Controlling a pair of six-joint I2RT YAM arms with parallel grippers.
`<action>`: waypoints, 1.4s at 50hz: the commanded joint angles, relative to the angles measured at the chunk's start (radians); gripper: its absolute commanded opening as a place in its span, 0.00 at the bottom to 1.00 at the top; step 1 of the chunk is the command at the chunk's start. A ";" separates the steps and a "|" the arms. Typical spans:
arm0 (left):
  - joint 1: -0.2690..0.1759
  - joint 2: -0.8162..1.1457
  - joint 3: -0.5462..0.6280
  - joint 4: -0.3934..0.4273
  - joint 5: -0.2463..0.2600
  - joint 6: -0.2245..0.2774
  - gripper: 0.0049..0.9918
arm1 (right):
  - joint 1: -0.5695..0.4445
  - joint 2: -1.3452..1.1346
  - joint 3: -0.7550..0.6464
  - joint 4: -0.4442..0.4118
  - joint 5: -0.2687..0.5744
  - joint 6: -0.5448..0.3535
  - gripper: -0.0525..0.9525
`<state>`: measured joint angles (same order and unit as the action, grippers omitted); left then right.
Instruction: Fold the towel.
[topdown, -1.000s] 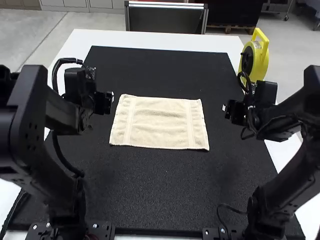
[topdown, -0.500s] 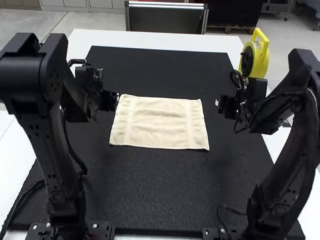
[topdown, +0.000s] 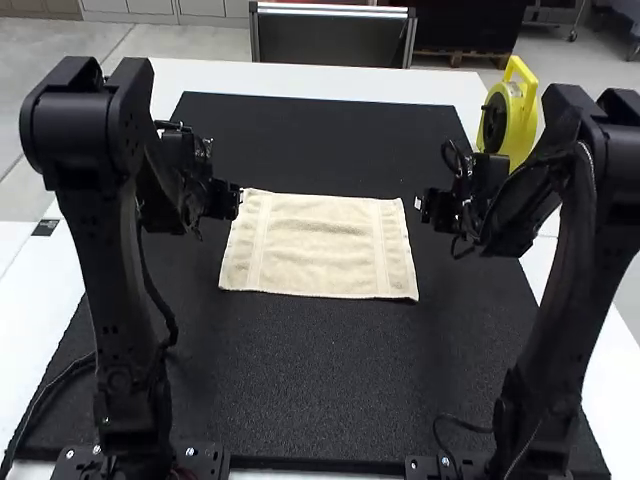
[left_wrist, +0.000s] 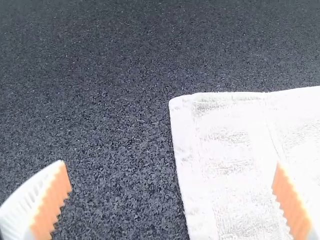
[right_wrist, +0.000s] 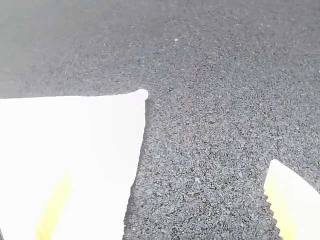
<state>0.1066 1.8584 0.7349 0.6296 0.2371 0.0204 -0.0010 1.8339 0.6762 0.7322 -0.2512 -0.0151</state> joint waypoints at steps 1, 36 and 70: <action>0.005 0.035 0.058 0.004 0.034 -0.005 0.96 | 0.013 0.044 0.043 0.013 -0.031 0.015 0.94; 0.004 0.102 0.167 -0.065 0.064 0.004 0.96 | 0.050 0.173 0.278 -0.183 -0.082 -0.062 0.95; 0.004 0.202 0.296 -0.165 0.065 0.042 0.96 | 0.068 0.340 0.454 -0.269 -0.089 -0.072 0.95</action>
<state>0.1066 2.0430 0.9928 0.4664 0.2890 0.0463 0.0418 2.1654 1.0969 0.4576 -0.3191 -0.0761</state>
